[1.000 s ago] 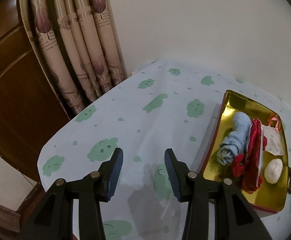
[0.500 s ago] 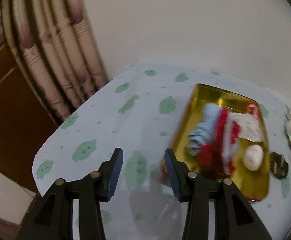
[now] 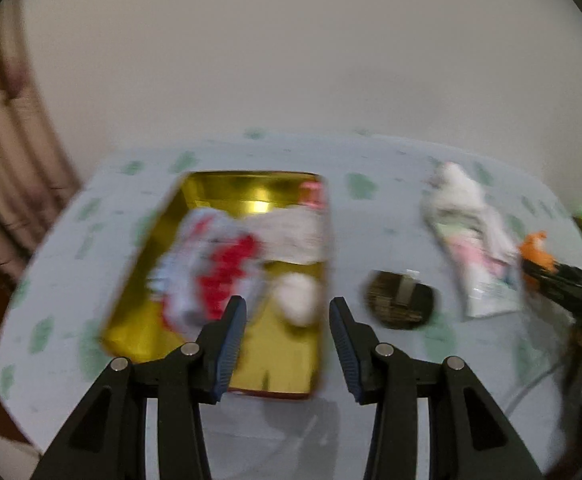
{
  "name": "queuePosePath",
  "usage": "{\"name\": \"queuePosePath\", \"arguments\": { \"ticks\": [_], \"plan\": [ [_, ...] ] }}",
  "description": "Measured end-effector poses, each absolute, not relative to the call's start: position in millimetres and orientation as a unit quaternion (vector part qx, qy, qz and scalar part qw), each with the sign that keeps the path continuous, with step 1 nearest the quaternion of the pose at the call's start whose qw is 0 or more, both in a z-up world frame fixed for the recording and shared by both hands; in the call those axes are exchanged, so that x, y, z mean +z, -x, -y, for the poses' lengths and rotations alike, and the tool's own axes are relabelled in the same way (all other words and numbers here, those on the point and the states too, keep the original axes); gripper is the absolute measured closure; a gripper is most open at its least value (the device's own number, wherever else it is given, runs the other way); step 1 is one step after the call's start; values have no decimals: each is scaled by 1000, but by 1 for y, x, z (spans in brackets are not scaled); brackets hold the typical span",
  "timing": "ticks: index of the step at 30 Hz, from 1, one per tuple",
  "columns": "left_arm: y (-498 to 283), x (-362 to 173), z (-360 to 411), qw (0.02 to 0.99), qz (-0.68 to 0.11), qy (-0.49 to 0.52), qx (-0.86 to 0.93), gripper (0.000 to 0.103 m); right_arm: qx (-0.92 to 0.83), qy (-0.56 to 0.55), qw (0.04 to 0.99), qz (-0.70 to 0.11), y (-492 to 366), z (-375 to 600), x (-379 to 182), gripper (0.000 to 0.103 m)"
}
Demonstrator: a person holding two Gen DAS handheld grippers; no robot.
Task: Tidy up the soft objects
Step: 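Lower the left gripper onto the black knit pouch and close it, then carry the black pouch into the tin and open the left gripper while the right gripper grasps the orange toy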
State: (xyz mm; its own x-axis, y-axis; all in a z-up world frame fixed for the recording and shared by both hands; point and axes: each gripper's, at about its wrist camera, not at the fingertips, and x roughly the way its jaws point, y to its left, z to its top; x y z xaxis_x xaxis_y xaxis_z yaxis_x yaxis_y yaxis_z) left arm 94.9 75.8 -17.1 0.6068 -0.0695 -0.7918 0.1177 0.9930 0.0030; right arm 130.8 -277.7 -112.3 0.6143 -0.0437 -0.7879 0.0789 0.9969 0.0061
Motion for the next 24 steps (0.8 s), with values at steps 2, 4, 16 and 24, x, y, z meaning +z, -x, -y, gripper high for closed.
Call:
{"name": "queuePosePath", "arguments": {
  "ticks": [2, 4, 16, 24],
  "plan": [
    [-98, -21, -58, 891, -446, -31, -83, 59, -42, -19, 897, -440, -124, 285, -113, 51],
    [-99, -25, -42, 886, -449, -42, -105, 59, -51, -18, 895, -442, -121, 290, -114, 51],
    [-139, -76, 33, 839, -500, -124, -173, 53, -42, -34, 891, -450, -122, 296, -119, 50],
    [-161, -105, 35, 822, -528, -135, -163, 52, -40, -37, 889, -455, -125, 294, -120, 50]
  ]
}}
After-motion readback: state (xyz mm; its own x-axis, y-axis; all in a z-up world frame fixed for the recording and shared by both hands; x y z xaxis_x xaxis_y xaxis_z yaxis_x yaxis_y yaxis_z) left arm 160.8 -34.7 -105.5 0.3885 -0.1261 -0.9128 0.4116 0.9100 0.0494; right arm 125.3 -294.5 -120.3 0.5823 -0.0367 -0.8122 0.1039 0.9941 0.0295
